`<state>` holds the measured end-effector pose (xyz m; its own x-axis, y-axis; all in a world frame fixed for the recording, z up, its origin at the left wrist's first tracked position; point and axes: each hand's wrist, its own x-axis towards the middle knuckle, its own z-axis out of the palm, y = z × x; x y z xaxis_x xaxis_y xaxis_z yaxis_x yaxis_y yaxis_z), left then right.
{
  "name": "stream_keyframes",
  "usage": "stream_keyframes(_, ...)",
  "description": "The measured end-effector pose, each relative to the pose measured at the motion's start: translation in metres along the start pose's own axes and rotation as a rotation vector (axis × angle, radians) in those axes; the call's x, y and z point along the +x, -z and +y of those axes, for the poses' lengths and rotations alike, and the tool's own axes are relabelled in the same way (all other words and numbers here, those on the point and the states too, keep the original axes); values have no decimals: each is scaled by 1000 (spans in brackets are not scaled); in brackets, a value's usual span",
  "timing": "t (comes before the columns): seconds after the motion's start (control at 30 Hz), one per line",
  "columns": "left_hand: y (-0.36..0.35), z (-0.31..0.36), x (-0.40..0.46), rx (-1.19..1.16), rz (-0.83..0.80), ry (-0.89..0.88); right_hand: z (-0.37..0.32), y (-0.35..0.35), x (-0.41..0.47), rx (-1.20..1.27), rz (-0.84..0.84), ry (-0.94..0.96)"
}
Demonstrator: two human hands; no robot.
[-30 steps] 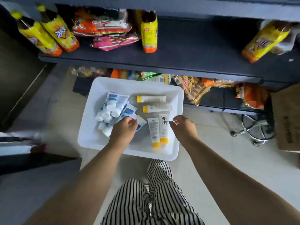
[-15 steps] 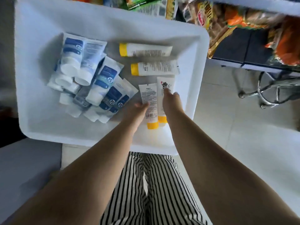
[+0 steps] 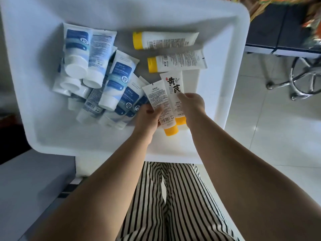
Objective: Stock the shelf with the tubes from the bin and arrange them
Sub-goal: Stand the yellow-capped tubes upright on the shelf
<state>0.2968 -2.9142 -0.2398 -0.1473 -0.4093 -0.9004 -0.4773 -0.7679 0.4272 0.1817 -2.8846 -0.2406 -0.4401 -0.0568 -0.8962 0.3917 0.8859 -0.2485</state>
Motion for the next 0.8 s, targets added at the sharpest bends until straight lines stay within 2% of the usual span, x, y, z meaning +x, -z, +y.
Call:
stream_keyframes(0.3, 19, 6, -18, -78, 23, 21, 13, -1, -18, 179, 5, -20)
stream_keyframes(0.43, 35, 19, -40, -15, 40, -57, 17, 5, -47, 315, -31, -11)
stream_keyframes(0.6, 42, 67, -82, -30, -11, -201, -2, 43, -111, 577, -176, 153)
stream_keyframes(0.7, 35, 111, -113, -119, -94, -292, -30, 75, -149, 675, -202, 264)
stream_keyframes(0.8, 25, 159, -154, -224, -203, -372, -59, 111, -192, 734, -192, 462)
